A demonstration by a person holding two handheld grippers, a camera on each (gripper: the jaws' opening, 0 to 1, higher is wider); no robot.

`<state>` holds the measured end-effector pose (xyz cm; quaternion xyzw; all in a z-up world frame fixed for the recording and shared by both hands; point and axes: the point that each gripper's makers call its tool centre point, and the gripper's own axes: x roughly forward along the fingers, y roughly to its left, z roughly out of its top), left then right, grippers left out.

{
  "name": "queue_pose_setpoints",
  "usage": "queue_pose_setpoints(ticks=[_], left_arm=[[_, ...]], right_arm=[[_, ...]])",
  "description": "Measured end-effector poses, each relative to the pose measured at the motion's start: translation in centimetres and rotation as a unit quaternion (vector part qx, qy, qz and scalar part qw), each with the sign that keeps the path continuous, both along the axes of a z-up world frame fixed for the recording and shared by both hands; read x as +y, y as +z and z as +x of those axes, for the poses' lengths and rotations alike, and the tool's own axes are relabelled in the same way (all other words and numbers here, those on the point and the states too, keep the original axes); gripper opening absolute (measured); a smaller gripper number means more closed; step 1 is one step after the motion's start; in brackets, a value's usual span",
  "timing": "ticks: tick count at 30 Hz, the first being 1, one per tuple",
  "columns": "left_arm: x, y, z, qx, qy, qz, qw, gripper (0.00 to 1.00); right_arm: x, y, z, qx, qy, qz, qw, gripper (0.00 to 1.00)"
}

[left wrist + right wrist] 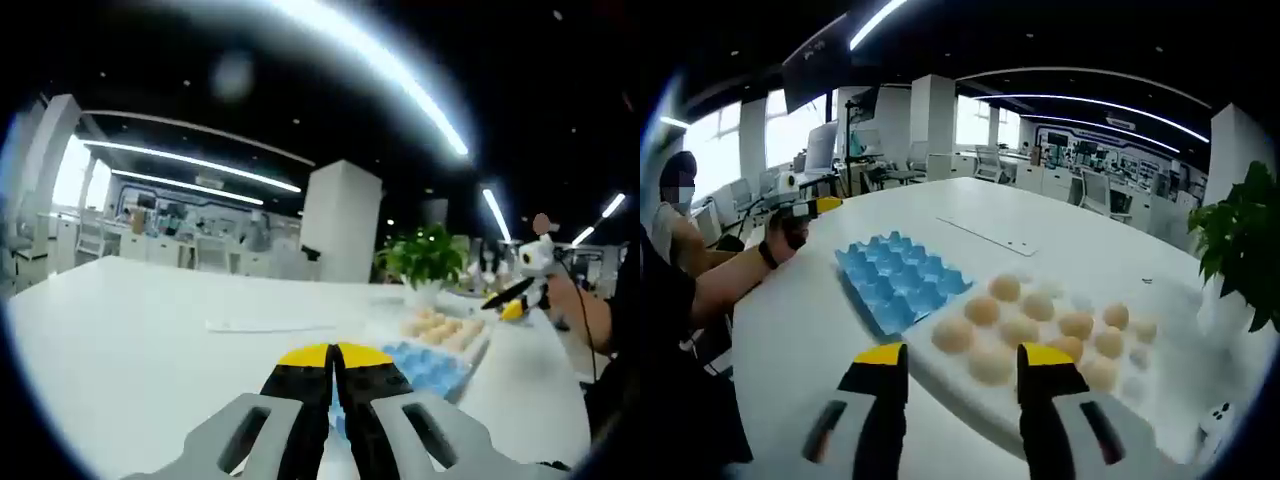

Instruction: Pick up the eggs on the table and place them into the egg tray on the table

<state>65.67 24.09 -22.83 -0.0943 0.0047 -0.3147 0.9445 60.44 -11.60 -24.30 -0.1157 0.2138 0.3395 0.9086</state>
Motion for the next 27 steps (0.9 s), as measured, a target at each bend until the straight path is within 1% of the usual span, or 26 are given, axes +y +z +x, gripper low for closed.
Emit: queue_pose_setpoints(ticks=[5, 7, 13, 16, 17, 20, 21, 22, 25, 27], left_arm=[[0.1, 0.1, 0.0, 0.0, 0.0, -0.004, 1.0, 0.01], [0.1, 0.1, 0.1, 0.0, 0.0, -0.004, 1.0, 0.01], [0.5, 0.2, 0.0, -0.001, 0.006, -0.005, 1.0, 0.01], [0.6, 0.3, 0.0, -0.003, 0.011, 0.001, 0.9999, 0.01], [0.6, 0.3, 0.0, -0.004, 0.012, 0.003, 0.9999, 0.01], [0.2, 0.3, -0.1, -0.008, 0.011, 0.017, 0.9998, 0.01], [0.1, 0.2, -0.1, -0.009, 0.011, 0.02, 0.9997, 0.01], [0.1, 0.2, -0.1, -0.01, 0.011, 0.022, 0.9997, 0.01], [0.1, 0.2, -0.2, -0.009, 0.011, 0.022, 0.9997, 0.01], [0.3, 0.2, -0.2, -0.008, 0.012, 0.02, 0.9997, 0.01]], right_arm=[[0.4, -0.1, 0.2, -0.001, 0.003, -0.003, 1.0, 0.48], [0.5, -0.2, 0.4, -0.001, 0.003, -0.004, 1.0, 0.5], [1.2, -0.5, 0.7, 0.004, 0.005, -0.015, 0.9999, 0.5], [1.4, -0.1, 1.3, 0.003, 0.009, -0.018, 0.9998, 0.5], [1.5, 0.0, 1.4, 0.003, 0.01, -0.022, 0.9997, 0.5], [1.8, -0.1, 1.8, 0.003, 0.023, -0.05, 0.9985, 0.5], [2.2, -0.2, 1.8, 0.003, 0.027, -0.057, 0.998, 0.5], [2.6, -0.4, 1.7, 0.005, 0.031, -0.06, 0.9977, 0.5], [2.9, -0.4, 1.7, 0.01, 0.04, -0.061, 0.9973, 0.49], [3.1, -0.7, 1.8, 0.013, 0.046, -0.068, 0.9965, 0.49]])
